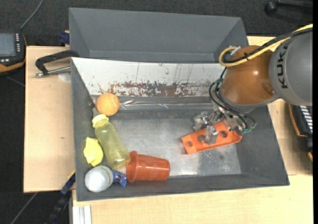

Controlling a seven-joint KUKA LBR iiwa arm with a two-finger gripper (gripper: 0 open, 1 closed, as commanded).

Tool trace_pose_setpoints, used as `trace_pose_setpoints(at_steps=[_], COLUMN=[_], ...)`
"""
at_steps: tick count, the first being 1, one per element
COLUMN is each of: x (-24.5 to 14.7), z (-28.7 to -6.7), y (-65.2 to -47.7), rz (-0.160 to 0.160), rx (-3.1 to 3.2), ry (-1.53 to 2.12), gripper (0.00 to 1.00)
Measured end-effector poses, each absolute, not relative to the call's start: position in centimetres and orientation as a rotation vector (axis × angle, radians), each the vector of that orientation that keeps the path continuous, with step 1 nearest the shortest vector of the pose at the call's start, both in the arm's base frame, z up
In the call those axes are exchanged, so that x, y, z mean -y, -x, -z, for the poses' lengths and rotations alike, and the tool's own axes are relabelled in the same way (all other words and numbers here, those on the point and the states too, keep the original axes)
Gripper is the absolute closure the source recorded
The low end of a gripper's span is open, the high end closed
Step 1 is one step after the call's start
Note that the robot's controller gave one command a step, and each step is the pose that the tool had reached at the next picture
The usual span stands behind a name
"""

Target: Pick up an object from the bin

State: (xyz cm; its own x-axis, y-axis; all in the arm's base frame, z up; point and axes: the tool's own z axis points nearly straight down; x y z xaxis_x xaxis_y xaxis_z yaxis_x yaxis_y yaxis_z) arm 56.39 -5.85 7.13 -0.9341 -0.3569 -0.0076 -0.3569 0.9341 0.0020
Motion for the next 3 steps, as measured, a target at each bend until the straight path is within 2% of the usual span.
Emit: trace_pose_setpoints(at_steps=[2,3], x=[5.8,5.8], z=[-7.9,-10.0], y=[-56.2,-56.1], rz=[-0.009,-0.01], rx=[-3.089,-3.091], ry=[0.57,0.571], gripper=[1.0,1.0])
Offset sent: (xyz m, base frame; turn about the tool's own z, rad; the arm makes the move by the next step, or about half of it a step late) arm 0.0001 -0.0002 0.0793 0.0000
